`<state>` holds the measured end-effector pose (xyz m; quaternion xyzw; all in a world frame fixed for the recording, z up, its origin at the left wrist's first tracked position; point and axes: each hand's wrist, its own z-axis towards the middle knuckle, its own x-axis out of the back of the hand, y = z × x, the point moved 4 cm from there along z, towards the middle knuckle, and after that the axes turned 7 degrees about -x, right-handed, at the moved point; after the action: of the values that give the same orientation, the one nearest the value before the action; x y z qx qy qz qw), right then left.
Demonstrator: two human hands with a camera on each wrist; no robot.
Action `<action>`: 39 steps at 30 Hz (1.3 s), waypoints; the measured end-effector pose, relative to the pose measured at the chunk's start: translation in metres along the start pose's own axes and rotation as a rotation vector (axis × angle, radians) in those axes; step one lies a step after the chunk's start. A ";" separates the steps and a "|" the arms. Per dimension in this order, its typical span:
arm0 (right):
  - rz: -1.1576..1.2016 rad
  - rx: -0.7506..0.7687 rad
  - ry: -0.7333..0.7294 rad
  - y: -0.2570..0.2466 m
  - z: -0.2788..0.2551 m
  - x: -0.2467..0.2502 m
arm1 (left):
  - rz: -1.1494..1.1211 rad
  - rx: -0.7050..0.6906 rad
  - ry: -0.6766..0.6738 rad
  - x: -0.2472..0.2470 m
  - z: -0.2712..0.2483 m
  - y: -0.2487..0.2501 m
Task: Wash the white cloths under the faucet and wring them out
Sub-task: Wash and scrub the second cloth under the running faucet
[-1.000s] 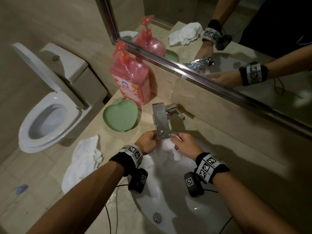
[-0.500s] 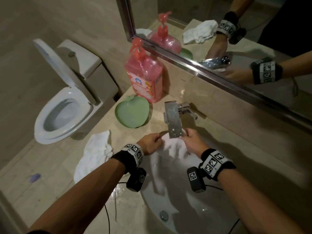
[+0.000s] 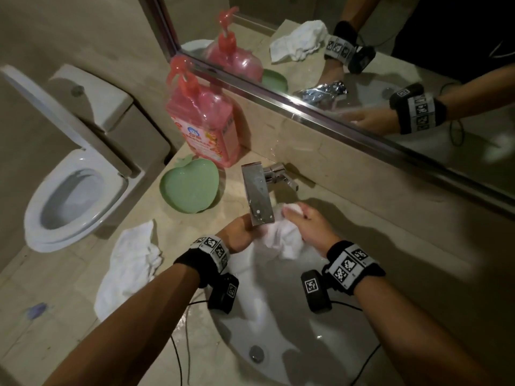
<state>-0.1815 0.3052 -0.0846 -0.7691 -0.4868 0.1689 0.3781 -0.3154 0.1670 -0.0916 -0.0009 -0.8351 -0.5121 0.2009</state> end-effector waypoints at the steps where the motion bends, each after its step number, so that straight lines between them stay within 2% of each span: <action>1: 0.029 -0.003 -0.004 0.000 0.001 0.000 | 0.004 -0.008 0.016 0.002 -0.003 -0.003; 5: -0.162 0.040 -0.105 -0.002 0.004 -0.021 | -0.040 0.000 0.159 0.018 -0.009 -0.005; 9: -0.133 0.068 -0.172 -0.010 0.005 -0.056 | -0.027 -0.031 0.127 0.026 -0.020 0.008; 12: -0.150 0.076 -0.144 -0.016 0.009 -0.062 | -0.030 -0.004 0.116 0.033 -0.021 0.007; 15: 0.008 0.003 -0.101 -0.017 0.011 -0.056 | -0.114 0.085 0.130 0.036 -0.022 -0.005; 17: 0.035 -0.057 -0.029 -0.014 0.011 -0.046 | -0.059 0.108 0.091 0.030 -0.021 -0.013; 20: -0.037 -0.042 -0.023 -0.008 0.009 -0.034 | 0.058 0.056 0.014 0.017 -0.015 -0.015; 24: -0.224 0.056 -0.125 0.000 0.004 -0.029 | -0.032 -0.047 -0.017 -0.003 -0.005 0.004; 28: -0.345 0.059 0.006 0.006 0.006 -0.015 | -0.124 -0.046 0.013 -0.008 0.007 0.011; 30: -0.279 0.064 0.018 0.004 0.005 -0.007 | -0.130 -0.004 -0.009 -0.007 0.008 0.002; 33: -0.123 0.021 0.089 -0.002 0.004 0.001 | 0.016 0.030 -0.027 -0.007 0.005 -0.009; 35: -0.104 0.014 0.131 -0.003 0.006 0.004 | 0.040 0.025 -0.010 -0.005 0.001 -0.010; 37: -0.164 0.023 0.066 -0.001 0.009 0.001 | 0.020 -0.001 0.003 0.001 -0.001 -0.005; 39: -0.225 0.041 -0.035 0.003 0.010 -0.012 | 0.117 -0.025 0.010 0.010 -0.004 0.001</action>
<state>-0.1917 0.2981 -0.0946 -0.6987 -0.5729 0.1487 0.4019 -0.3226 0.1622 -0.0859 -0.0497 -0.8261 -0.5098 0.2349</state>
